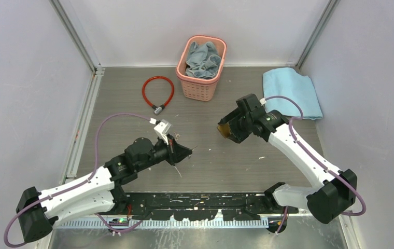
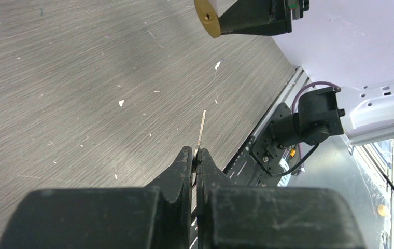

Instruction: Unlock with the key

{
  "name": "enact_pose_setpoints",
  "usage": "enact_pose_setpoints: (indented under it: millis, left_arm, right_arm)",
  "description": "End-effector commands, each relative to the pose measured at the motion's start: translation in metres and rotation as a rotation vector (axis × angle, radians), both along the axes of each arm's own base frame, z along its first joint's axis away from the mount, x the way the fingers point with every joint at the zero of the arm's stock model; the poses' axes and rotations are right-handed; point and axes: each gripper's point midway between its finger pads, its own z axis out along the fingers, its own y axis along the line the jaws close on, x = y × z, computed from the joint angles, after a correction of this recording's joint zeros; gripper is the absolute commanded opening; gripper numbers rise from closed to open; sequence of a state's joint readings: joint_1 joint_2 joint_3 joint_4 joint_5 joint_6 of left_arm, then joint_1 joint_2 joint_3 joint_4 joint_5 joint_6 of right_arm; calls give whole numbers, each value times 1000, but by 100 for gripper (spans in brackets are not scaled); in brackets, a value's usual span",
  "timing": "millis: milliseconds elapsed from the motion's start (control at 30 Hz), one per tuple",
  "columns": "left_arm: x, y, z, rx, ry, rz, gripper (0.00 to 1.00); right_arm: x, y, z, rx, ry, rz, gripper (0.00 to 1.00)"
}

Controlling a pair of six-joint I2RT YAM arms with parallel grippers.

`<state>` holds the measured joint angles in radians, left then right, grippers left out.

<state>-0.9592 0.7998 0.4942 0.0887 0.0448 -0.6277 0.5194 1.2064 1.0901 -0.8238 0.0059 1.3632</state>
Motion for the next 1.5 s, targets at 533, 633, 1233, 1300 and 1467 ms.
enact_pose_setpoints:
  millis: [533,633,1233,1300,1467]
  left_arm:
    - [17,-55,55,-173,-41,-70,0]
    - [18,-61,54,-169,-37,-80,0]
    - [23,-65,44,-166,-29,-55,0]
    - [24,-62,43,-166,-27,-41,0]
    - [23,-60,40,-160,-21,-39,0]
  right_arm:
    - [-2,8,52,204,-40,-220,1]
    - [-4,15,50,189,-41,-181,1]
    - [-17,43,43,158,-51,-87,1]
    - [-16,42,45,158,-61,-96,1]
    - [-15,41,45,157,-59,-105,1]
